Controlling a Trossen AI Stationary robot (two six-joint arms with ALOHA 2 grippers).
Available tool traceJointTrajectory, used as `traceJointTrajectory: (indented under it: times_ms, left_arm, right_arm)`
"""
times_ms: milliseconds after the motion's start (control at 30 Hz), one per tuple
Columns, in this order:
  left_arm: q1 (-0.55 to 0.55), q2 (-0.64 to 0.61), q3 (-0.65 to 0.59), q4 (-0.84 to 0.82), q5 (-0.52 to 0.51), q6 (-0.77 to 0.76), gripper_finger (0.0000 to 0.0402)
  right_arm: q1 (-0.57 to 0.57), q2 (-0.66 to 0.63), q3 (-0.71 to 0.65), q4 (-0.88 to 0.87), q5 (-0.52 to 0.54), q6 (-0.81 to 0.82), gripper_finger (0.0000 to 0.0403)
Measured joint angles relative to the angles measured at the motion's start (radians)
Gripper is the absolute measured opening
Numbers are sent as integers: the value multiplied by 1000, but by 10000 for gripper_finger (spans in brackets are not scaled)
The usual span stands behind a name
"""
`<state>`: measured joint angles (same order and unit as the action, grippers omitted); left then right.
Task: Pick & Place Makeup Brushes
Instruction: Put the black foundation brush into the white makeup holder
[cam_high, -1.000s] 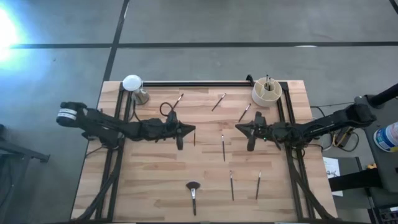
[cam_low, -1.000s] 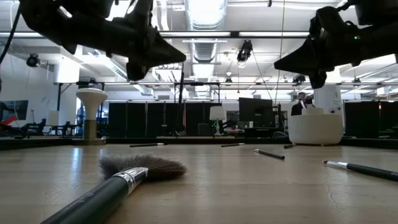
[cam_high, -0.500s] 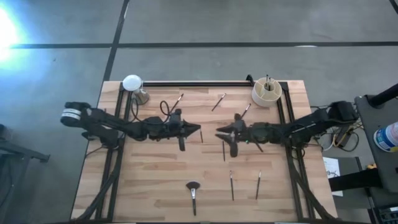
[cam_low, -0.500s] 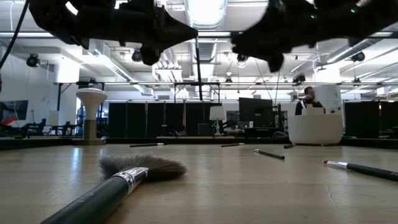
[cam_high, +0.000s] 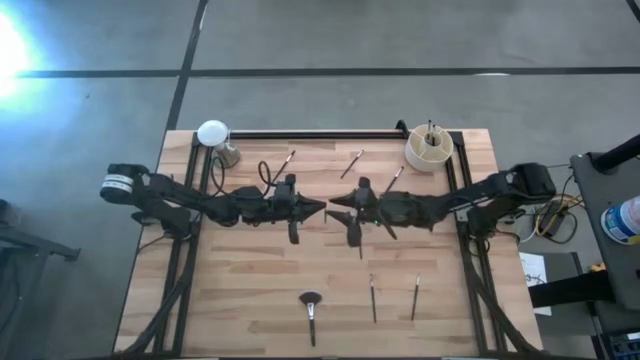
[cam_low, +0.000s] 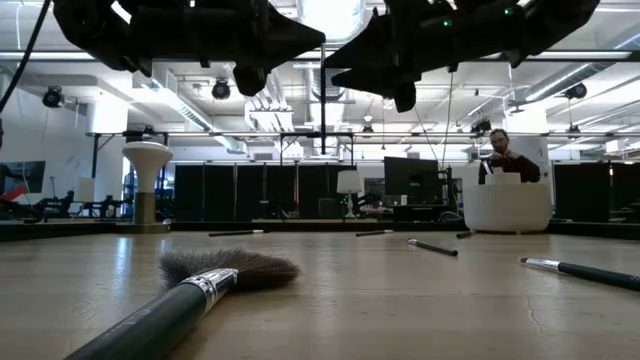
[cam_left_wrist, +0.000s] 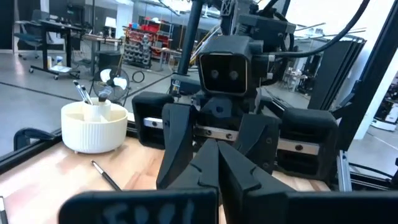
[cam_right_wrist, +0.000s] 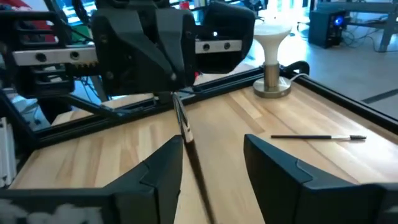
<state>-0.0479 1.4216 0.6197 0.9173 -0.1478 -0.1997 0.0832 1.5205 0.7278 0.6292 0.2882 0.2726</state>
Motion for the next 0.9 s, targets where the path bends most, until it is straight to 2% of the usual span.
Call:
traceJointTrajectory:
  times_ms: [400, 600, 733, 900]
  left_arm:
    - [0, 0, 0, 10, 1, 23, 0]
    - [0, -2, -1, 10, -22, -2, 0]
    - [0, -18, -4, -4, -25, -6, 0]
    - [1, -49, -35, 7, -30, 5, 0]
  right_arm:
    - [-4, 68, 83, 3, -30, -37, 95]
    - [-3, 49, 72, 4, -16, -50, 23]
    - [-3, -2, 59, -73, 52, -57, 17]
    - [-3, -144, 47, -284, 223, -94, 16]
